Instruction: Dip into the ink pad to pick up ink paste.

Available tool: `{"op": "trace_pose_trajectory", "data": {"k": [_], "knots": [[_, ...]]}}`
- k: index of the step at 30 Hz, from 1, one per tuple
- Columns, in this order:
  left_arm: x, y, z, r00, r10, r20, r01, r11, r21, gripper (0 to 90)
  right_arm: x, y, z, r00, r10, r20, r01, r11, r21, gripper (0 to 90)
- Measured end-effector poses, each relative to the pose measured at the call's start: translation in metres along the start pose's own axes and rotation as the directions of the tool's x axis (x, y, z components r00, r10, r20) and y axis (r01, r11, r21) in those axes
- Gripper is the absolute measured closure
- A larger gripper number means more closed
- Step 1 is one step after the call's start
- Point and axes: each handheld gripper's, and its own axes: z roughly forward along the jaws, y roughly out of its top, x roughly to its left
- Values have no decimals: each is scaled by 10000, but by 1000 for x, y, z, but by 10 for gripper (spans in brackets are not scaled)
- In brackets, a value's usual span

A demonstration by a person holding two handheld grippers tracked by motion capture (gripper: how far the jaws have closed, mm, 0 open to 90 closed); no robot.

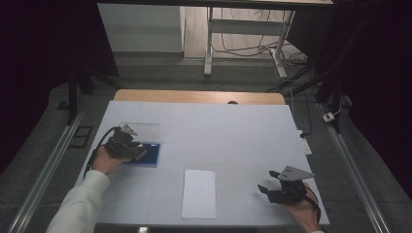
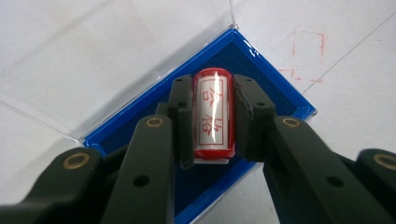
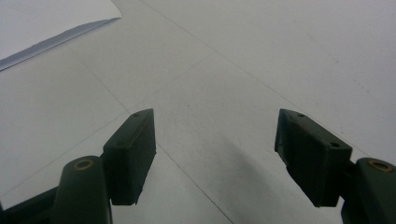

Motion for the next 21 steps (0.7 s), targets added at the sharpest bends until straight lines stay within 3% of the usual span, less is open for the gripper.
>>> {"op": "trace_pose_trajectory", "data": {"k": [21], "knots": [[-4,-2,1,9998,34,-213,-37,9999,-140,707,0,0,0,10000,73,43,-73,10000,-21,294]]}}
